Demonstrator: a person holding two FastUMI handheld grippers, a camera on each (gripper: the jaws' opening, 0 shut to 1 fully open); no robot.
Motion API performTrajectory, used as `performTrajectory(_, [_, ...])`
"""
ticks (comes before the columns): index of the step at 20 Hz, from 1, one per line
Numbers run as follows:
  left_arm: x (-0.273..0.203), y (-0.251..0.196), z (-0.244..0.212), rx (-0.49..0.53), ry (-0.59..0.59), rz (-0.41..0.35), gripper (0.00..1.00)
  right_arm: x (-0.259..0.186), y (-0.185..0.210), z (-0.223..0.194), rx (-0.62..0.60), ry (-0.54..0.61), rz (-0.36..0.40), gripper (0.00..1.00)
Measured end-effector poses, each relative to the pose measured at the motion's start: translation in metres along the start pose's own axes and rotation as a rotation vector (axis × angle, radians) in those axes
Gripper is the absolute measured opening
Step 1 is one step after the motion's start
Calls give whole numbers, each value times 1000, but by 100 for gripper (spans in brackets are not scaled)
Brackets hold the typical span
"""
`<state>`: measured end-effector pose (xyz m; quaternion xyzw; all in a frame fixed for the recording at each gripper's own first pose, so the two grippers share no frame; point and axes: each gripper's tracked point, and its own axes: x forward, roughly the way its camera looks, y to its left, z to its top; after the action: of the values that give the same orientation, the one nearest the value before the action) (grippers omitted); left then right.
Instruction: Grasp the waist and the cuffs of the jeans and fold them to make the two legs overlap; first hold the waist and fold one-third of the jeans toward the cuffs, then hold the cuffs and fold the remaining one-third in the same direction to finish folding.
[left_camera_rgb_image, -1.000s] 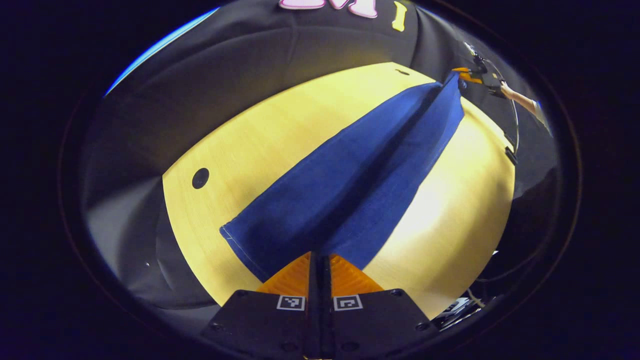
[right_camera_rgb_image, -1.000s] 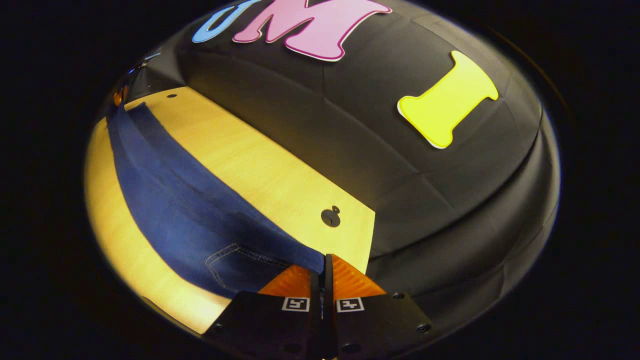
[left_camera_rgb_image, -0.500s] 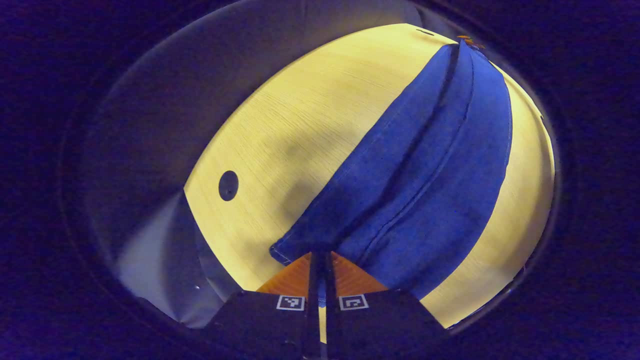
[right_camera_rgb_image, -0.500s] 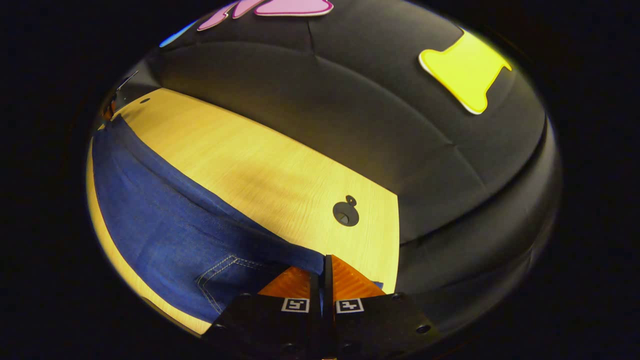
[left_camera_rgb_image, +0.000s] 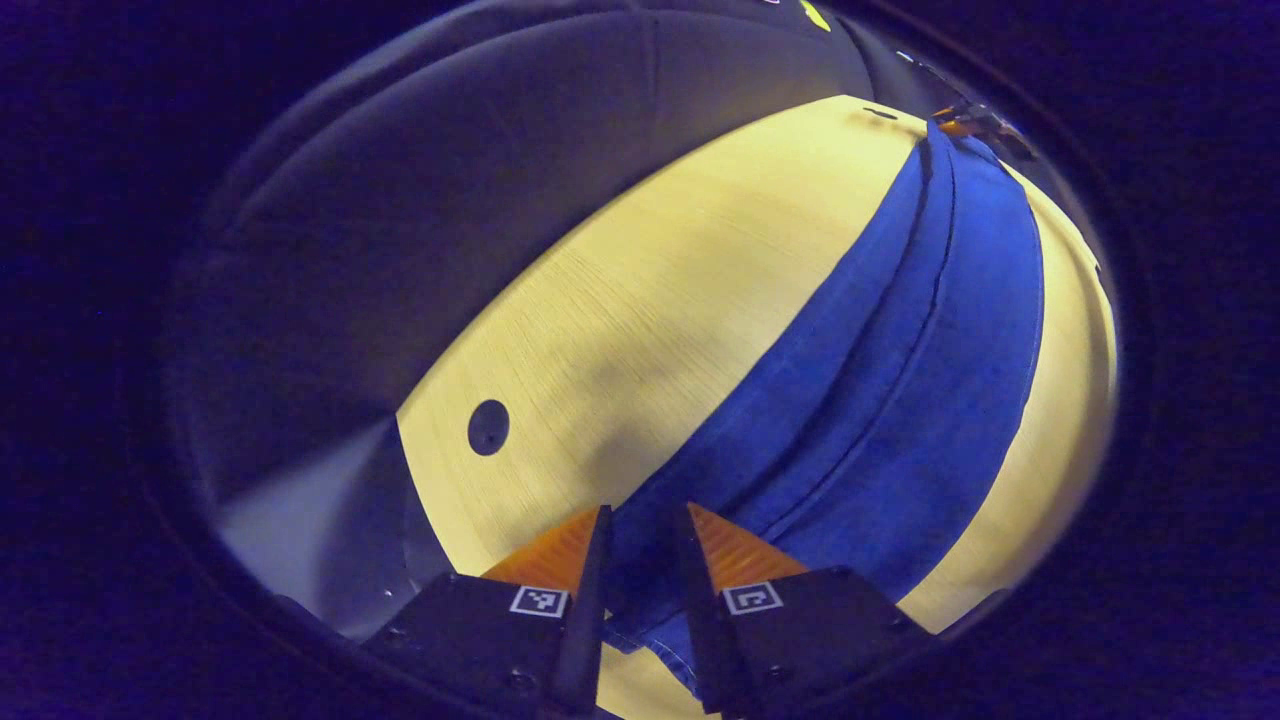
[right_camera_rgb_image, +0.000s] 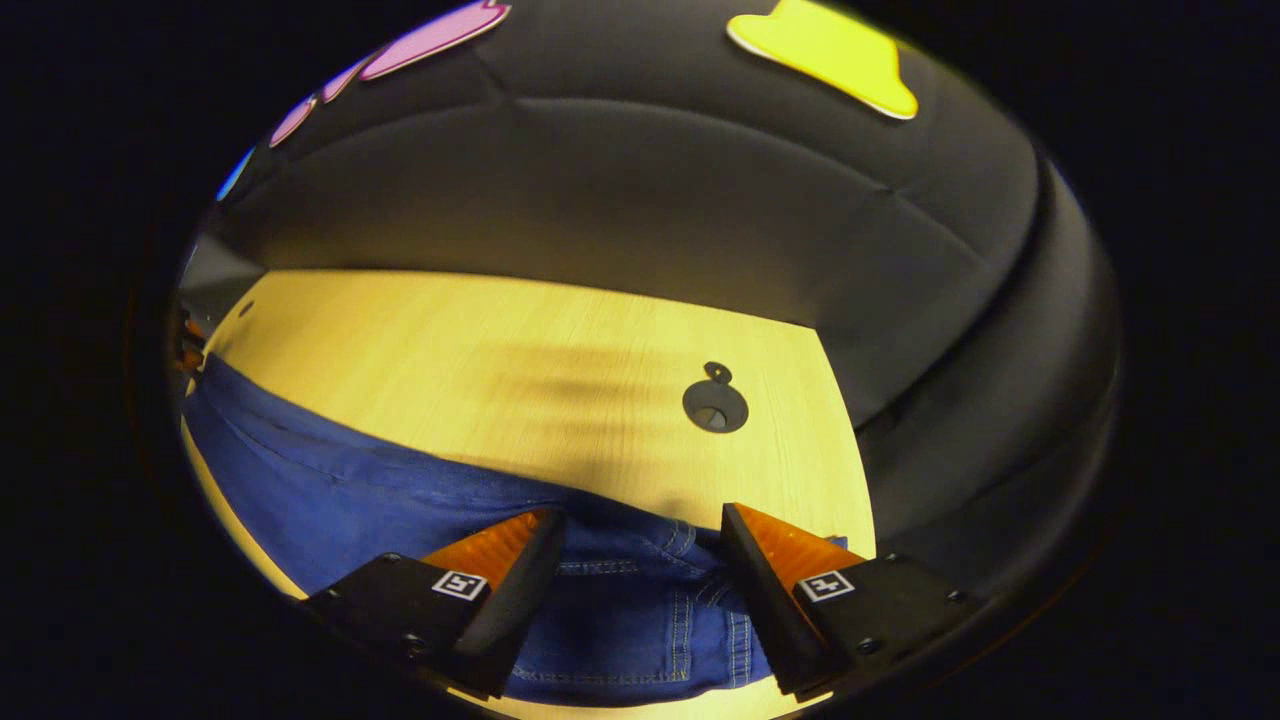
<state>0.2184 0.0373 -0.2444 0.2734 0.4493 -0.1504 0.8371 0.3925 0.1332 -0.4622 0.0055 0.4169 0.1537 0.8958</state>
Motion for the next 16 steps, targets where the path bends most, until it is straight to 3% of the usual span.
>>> performTrajectory(3, [-22, -1, 31, -51, -130, 28, 54, -22, -15, 14, 37, -41, -21, 96])
performTrajectory(6, [-53, -14, 52, -86, -216, 40, 83, -47, -46, 35, 171, -105, -45, 96])
performTrajectory(8, [-77, -25, 70, -122, -286, 54, 95, -65, -68, 27, 298, -71, -47, 96])
performTrajectory(12, [-133, -53, 83, -256, -425, 43, 96, -83, -102, -6, 538, -56, -75, 98])
performTrajectory(14, [-168, -83, 84, -366, -491, 2, 96, -79, -103, -36, 649, 15, -83, 98])
performTrajectory(16, [-195, -114, 85, -436, -527, -43, 96, -65, -91, -80, 838, 107, -86, 98])
